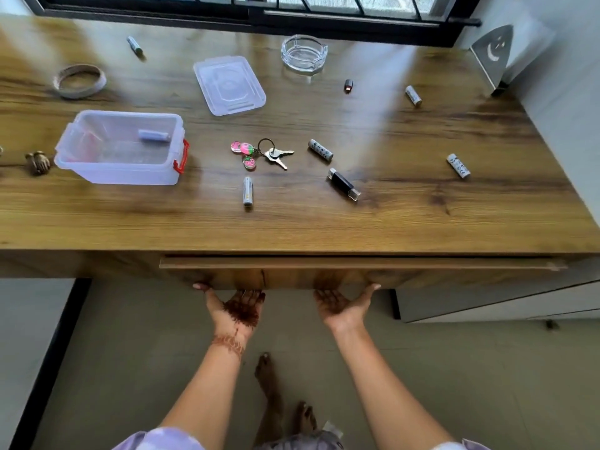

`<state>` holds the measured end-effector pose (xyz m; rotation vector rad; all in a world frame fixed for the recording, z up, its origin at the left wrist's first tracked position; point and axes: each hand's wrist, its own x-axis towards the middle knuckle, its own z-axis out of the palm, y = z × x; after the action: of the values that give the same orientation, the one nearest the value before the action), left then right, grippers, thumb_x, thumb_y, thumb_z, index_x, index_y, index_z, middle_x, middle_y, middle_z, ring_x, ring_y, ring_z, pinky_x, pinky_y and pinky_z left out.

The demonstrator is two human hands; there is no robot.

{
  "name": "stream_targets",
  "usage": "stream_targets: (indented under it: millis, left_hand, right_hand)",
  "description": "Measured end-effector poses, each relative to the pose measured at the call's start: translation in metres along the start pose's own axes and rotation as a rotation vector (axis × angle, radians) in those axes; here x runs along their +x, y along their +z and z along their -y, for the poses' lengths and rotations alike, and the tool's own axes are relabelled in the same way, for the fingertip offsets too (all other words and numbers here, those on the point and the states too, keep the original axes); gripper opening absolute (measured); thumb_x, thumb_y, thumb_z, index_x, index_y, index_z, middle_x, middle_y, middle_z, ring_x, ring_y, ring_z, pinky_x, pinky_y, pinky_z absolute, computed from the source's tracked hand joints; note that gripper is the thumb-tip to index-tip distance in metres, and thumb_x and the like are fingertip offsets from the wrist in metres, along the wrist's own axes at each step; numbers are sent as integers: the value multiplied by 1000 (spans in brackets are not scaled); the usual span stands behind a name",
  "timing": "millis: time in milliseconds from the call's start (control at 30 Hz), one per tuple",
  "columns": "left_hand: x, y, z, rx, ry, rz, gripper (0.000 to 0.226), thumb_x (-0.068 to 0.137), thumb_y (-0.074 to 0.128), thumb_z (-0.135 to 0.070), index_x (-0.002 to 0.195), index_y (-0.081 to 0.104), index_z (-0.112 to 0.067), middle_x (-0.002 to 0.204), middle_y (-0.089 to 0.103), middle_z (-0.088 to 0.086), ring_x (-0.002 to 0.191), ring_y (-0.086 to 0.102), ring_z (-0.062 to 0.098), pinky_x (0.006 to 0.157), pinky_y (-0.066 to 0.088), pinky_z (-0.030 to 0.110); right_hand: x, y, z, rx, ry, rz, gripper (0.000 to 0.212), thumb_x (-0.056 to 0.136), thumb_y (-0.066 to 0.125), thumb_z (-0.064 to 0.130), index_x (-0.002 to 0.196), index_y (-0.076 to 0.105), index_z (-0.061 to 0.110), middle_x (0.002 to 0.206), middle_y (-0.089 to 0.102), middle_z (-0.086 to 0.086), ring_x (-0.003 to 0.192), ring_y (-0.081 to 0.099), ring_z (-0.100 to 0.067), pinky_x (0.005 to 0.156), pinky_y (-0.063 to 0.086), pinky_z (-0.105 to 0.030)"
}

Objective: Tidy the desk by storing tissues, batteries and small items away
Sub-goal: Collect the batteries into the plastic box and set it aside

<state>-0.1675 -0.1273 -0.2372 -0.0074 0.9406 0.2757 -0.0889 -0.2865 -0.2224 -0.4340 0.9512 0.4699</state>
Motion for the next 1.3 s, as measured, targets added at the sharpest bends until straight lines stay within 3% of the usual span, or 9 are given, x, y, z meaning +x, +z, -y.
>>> stream_targets:
  millis: [300, 400, 467, 533, 600, 667, 900, 1033, 1300]
  left_hand:
    - [-19, -23, 2, 107, 8, -42, 99, 78, 38, -75, 140, 27, 1, 147, 33, 19, 137, 32, 29, 115, 22, 40]
    - [-37, -23, 12, 540, 66, -79, 73, 92, 30, -57, 131, 42, 3, 139, 44, 23, 129, 42, 32, 107, 32, 37]
    - [-54, -22, 23, 1005, 352, -117, 32, 96, 43, -30, 98, 63, -5, 108, 65, 22, 108, 58, 34, 91, 44, 36]
    - [-73, -17, 30, 1368, 809, -98, 23, 86, 52, -31, 76, 65, -14, 77, 69, 8, 85, 66, 31, 80, 51, 34]
    - [-91, -2, 30, 1585, 1261, 90, 30, 85, 50, -34, 85, 67, -10, 79, 69, 4, 76, 66, 21, 72, 51, 29]
    - [-99, 16, 25, 1751, 1620, 279, 26, 86, 50, -26, 93, 67, -8, 88, 68, 4, 83, 62, 16, 77, 49, 26]
    - [-83, 32, 13, 2390, 1600, 186, 44, 86, 38, -39, 93, 68, -7, 85, 70, 7, 80, 67, 25, 83, 52, 37]
    - [-87, 29, 15, 2419, 1612, 132, 51, 85, 36, -43, 100, 68, -6, 89, 71, 7, 83, 67, 23, 83, 52, 35]
    - [-107, 18, 20, 2414, 1579, 138, 54, 84, 36, -43, 103, 69, -4, 92, 73, 5, 84, 69, 20, 81, 53, 34]
  right_hand:
    - [-22, -21, 2, -134, -1, -83, 97, 81, 29, 73, 133, 35, -8, 138, 42, -21, 131, 39, -33, 112, 30, -38]
    - [-38, -22, -1, -531, -199, -240, 55, 96, 39, 38, 124, 47, -8, 101, 60, -19, 92, 59, -31, 78, 47, -32]
    - [-64, -23, -5, -979, -618, -309, 31, 93, 47, 20, 108, 57, -5, 87, 60, -10, 76, 53, -21, 66, 39, -30]
    - [-87, -23, -6, -1268, -1207, -6, 27, 90, 49, 27, 93, 62, 4, 84, 59, -2, 76, 53, -11, 70, 40, -25]
    - [-95, -20, 3, -1476, -1622, 340, 22, 88, 51, 25, 93, 62, 7, 93, 61, -4, 91, 53, -8, 84, 45, -21]
    - [-89, -10, 14, -1675, -1839, 461, 20, 87, 54, 21, 98, 62, 6, 101, 61, -7, 102, 52, -16, 95, 42, -24]
    - [-75, -7, 19, -2293, -1752, 263, 51, 84, 53, 44, 112, 63, 3, 107, 68, -11, 103, 63, -26, 98, 44, -39]
    - [-77, -8, 18, -2305, -1775, 222, 51, 76, 70, 39, 112, 63, 2, 108, 69, -12, 104, 64, -25, 98, 44, -39]
    - [-89, -23, 18, -2272, -1806, 269, 49, 74, 68, 39, 110, 65, 5, 106, 70, -8, 102, 65, -21, 94, 47, -36]
